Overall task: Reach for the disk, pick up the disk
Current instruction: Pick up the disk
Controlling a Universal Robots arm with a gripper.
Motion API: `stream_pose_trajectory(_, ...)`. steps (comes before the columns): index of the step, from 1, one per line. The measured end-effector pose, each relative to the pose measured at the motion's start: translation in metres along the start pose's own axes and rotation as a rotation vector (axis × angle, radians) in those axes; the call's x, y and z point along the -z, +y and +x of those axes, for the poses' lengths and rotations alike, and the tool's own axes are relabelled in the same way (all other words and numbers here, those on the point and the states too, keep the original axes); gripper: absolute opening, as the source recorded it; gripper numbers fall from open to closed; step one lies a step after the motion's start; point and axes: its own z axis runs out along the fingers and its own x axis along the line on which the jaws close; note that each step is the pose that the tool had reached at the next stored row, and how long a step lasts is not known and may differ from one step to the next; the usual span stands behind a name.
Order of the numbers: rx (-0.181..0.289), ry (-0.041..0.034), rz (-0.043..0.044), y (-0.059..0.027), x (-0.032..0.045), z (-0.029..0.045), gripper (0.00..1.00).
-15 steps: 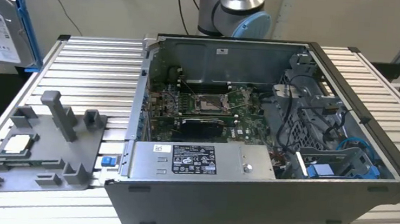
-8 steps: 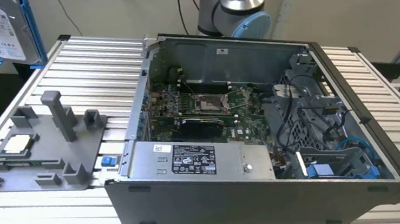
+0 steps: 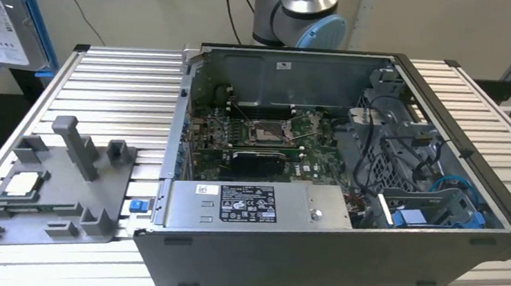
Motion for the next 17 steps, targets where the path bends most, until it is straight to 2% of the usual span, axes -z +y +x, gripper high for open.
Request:
stream_pose_trajectory(3,0.000,-0.0010,0.0032,-0.0003,0.0095,-0.0005,0.00)
stream_pose_trajectory(9,0.000,-0.0010,0.0037,-0.0016,0.0365,-0.0019,0.00)
stream_pose_trajectory(17,0.000,-0.0010,0.0037,-0.0032,0.0656,-0.0035,0.00)
